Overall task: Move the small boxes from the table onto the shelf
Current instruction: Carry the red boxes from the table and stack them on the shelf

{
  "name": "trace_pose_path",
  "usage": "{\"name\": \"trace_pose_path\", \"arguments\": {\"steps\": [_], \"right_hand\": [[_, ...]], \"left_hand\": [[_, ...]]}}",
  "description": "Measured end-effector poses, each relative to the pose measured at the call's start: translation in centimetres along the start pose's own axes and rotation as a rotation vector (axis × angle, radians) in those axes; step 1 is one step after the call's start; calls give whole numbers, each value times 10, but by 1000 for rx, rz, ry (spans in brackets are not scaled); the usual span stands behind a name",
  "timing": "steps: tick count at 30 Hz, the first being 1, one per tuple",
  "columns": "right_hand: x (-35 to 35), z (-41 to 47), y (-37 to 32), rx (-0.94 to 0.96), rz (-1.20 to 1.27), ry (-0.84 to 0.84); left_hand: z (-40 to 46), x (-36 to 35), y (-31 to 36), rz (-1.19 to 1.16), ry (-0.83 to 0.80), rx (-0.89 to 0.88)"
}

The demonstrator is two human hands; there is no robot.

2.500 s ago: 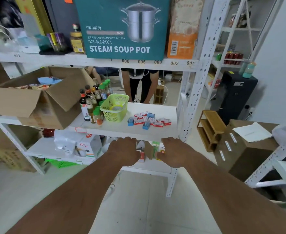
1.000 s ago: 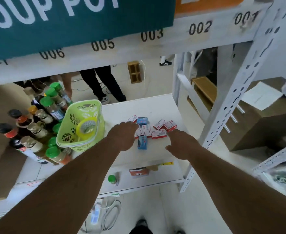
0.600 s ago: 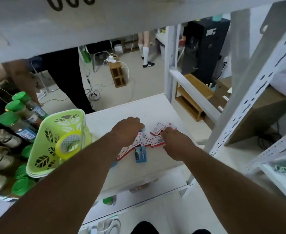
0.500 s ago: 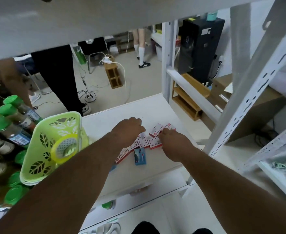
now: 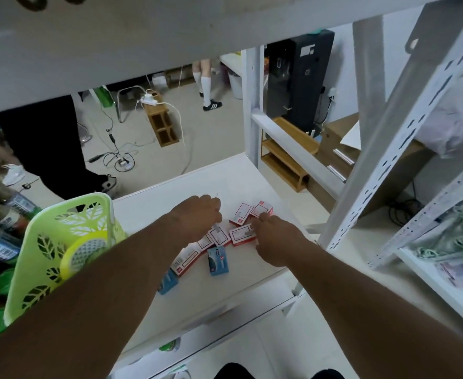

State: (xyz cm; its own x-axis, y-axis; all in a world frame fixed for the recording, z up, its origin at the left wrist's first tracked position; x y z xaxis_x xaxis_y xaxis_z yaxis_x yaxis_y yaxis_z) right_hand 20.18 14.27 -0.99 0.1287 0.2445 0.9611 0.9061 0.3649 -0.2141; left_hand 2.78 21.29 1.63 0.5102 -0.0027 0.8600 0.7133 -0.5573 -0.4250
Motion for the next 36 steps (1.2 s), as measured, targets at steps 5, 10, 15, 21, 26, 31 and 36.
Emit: {"name": "trace_pose_path", "arguments": {"steps": [5,10,15,21,26,31,36], "right_hand": [[-2,4,-4,-25,34,0],[0,1,-4,-45,95,-9],[2,3,-7,-46,129,-16],[2,4,-4,-74,132,-18],[-3,4,1,-109,165,-22],[-6,5,4,-126,195,-24],[-4,0,7,-148,249,-6]], "left_hand": [[0,-1,-4,-81,-62,10],[-6,-5,-10,-184,-79,84],[-8,-3,-11,-186,-79,99],[-6,-1,-13,-234,-60,113],[-8,-10,-14,-321,-44,125],[-9,-14,-16,-336,-47,113],[-12,-15,-18,-467,-83,119]]}}
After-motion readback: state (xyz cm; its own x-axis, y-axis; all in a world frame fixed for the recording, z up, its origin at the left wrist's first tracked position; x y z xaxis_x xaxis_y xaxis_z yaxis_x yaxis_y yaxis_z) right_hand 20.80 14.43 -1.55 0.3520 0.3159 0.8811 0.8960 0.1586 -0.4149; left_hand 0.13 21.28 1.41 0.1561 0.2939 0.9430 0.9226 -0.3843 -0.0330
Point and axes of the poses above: each hand's wrist, its own z-axis towards the middle knuckle, its own x-axis out of the back of the hand, y = z × x, the point moved 3 cm from there along z, towards the middle knuckle, and after that the axes turned 13 degrees about x, right-handed, at the moved point
